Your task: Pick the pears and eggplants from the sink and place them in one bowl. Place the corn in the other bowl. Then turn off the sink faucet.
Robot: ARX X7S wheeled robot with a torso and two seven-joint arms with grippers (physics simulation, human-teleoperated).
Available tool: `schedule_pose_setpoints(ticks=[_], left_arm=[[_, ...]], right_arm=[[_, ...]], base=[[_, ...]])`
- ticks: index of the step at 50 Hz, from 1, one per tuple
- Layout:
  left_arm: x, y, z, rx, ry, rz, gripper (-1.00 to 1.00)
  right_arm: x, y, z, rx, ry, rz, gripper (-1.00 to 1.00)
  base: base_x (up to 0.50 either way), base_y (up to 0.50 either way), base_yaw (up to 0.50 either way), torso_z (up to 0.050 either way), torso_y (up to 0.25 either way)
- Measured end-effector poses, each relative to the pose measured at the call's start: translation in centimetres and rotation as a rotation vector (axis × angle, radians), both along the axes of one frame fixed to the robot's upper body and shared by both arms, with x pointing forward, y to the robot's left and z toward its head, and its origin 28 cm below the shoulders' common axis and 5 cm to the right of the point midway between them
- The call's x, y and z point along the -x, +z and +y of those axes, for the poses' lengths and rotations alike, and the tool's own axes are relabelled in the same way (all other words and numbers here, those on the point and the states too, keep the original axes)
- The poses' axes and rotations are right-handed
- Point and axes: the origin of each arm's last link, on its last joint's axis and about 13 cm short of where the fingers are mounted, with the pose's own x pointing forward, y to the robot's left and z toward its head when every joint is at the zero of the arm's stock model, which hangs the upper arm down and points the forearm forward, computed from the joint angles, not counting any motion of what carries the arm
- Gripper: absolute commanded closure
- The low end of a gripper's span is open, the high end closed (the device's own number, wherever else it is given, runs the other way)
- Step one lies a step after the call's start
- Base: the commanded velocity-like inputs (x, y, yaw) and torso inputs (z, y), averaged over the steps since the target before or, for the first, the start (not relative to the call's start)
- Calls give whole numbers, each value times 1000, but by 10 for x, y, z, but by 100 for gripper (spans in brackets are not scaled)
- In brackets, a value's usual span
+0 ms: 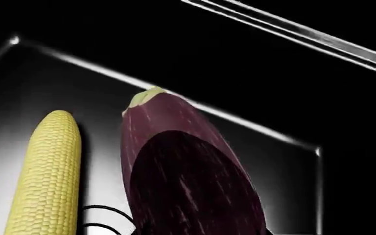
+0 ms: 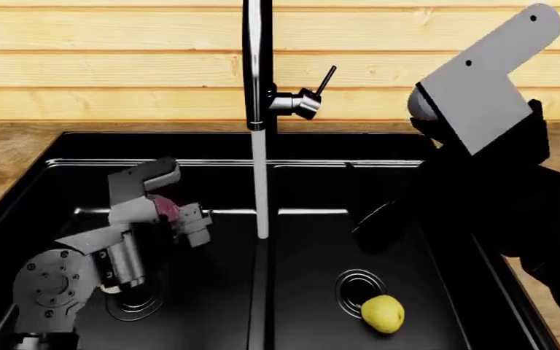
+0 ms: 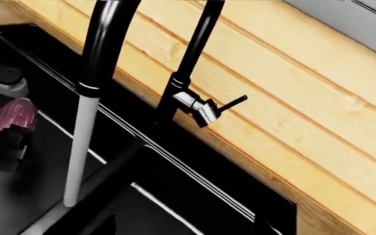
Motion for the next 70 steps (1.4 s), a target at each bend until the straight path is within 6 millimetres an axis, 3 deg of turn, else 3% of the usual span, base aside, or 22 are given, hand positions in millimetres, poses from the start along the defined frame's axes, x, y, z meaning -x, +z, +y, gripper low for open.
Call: schedule_pose_setpoints(ticks=[8,20,39,55,70], left_arm=[[34,41,-6,-96,-123,-287,100],[59,64,-7,-143,-186,-465,100],[68,77,1,-134,-166,-546,100],[68,77,3,-120,-157,-556,100],[67,75,2,-118,-161,-552,100]], right_arm=[[5,-6,4,64,69,75,-100],[3,-17,8,124,91,213,-100],[-20,-34,12,193,-1,388,-100],[-42,-59,15,226,-35,479,-100],[-48,-83,17,273,-14,588,-100]], base=[[0,9,1,0,0],[0,0,0,0,0],[0,0,0,0,0],[0,0,0,0,0],[0,0,0,0,0]])
